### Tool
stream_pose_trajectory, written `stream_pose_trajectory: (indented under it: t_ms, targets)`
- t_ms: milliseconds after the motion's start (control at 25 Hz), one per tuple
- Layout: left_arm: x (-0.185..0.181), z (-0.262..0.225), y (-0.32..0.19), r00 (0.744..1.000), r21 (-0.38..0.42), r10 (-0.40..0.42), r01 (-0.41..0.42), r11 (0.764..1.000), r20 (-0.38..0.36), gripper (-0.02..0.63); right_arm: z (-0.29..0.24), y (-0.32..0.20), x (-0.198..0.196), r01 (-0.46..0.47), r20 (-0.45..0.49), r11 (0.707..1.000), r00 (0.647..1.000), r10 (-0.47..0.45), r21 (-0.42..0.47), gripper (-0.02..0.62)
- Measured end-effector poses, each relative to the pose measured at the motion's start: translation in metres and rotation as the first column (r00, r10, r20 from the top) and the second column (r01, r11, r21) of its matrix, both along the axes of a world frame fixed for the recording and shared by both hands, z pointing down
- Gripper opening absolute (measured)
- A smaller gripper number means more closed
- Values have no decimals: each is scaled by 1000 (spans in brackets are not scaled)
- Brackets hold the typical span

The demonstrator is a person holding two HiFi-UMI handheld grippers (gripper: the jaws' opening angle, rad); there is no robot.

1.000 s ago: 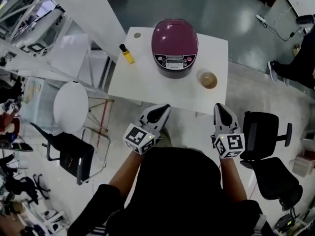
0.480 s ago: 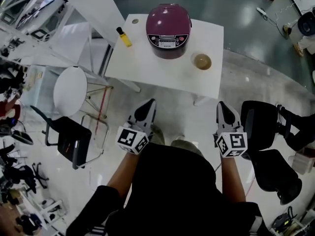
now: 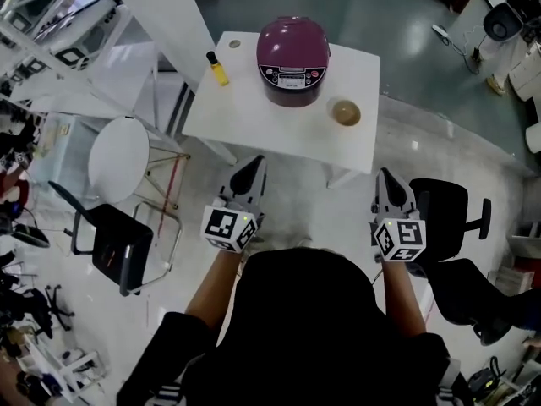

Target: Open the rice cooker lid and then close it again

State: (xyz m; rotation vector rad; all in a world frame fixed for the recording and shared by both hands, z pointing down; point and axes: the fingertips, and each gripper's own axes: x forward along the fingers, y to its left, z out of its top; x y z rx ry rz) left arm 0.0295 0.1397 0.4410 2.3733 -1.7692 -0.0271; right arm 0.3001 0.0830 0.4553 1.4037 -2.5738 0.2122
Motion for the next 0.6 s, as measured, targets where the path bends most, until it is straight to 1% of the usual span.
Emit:
stream_pose_trajectory:
  t_ms: [80, 160, 440, 520, 600]
  targets:
    - [-11, -1, -3, 999, 11, -31, 31, 999, 25, 2, 1, -5, 3, 0, -23, 1000, 1000, 0, 18, 0]
    - [-15, -1, -5, 999, 17, -48, 47, 999, 24, 2, 2, -14, 8, -3, -33, 1000, 999, 4, 26, 0]
    - [1, 12, -1, 999, 3, -50, 50, 999, 19, 2, -1, -21, 19, -7, -67, 998, 998, 11, 56, -2]
    - [6, 16, 1, 999, -5, -49, 49, 999, 15, 2, 0, -20, 21, -2, -60, 999, 998, 5, 52, -2]
    - [10, 22, 4, 999, -16, -48, 48, 999, 21, 2, 2, -18, 21, 23, -49, 999, 999, -21, 45, -2]
